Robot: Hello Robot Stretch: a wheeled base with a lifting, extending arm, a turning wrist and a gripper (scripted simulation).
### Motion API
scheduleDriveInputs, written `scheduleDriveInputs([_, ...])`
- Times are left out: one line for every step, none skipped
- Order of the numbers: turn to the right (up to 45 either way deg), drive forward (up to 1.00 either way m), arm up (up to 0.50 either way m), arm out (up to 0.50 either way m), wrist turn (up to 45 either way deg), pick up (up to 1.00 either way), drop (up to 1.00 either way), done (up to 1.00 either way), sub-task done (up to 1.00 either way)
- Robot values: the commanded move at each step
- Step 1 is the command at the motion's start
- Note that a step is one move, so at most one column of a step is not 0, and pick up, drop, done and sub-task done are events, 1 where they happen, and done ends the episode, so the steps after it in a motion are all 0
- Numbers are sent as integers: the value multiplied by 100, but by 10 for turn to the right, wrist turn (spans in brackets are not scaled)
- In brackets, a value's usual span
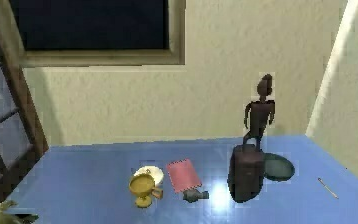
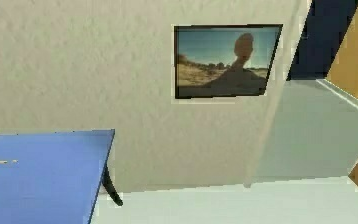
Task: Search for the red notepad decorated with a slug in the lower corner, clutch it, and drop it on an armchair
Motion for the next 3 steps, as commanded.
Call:
scheduleDriveInputs([-450, 0, 0, 0, 0, 0, 0, 0, 0])
scheduleDriveInputs([-360, 0, 0, 0, 0, 0, 0, 0, 0])
scheduleDriveInputs([0, 0, 50, 0, 0, 0, 0, 0, 0])
